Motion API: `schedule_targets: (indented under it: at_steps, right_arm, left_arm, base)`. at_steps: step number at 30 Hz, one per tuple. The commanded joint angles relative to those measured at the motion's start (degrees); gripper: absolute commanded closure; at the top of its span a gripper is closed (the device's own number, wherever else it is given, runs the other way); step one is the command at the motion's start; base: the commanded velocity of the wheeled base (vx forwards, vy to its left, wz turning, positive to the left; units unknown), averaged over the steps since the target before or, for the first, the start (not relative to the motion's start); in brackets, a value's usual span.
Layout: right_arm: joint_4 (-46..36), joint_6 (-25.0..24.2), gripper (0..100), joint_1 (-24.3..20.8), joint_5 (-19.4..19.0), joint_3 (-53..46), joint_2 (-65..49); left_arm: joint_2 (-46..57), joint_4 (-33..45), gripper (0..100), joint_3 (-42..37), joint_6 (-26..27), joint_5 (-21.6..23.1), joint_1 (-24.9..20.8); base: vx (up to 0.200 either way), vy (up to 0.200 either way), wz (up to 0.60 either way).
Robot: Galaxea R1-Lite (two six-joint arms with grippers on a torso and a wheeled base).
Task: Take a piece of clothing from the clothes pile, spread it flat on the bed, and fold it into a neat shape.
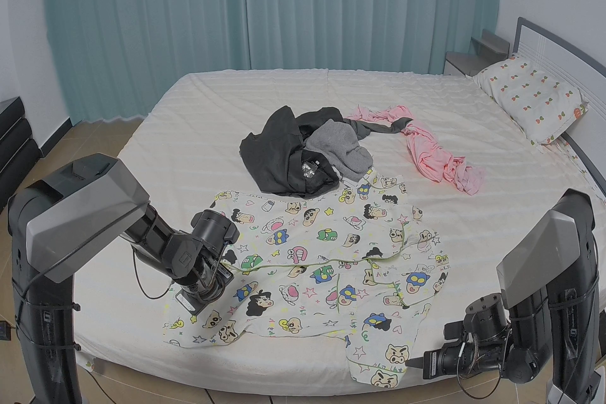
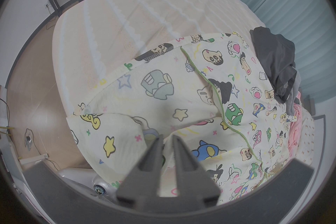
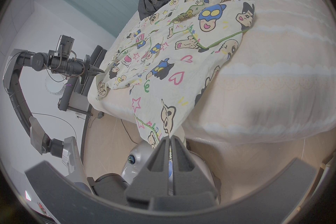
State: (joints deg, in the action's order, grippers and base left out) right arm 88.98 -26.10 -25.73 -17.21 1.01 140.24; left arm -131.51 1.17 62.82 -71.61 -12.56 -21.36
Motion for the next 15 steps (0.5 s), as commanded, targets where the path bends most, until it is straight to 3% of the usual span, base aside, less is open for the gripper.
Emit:
schedule_targets:
  at_steps: [1, 11, 15]
  right_arm:
    - [0.7, 0.0, 100, 0.0, 0.0, -0.8, 0.0]
    - [0.7, 0.0, 100, -0.2, 2.0, -0.9, 0.0]
    - [0.7, 0.0, 100, -0.3, 2.0, -0.8, 0.2]
  left_arm:
    - [0.3, 0.0, 100, -0.2, -0.1, 0.0, 0.0]
    - [3.4, -1.5, 100, -0.3, 1.2, -3.5, 0.4]
    - [3.9, -4.9, 100, -0.7, 6.1, -7.9, 0.4]
  base:
    - [0.000, 0.000, 0.00]
    - [0.000, 0.000, 0.00]
    - [0.000, 0.000, 0.00]
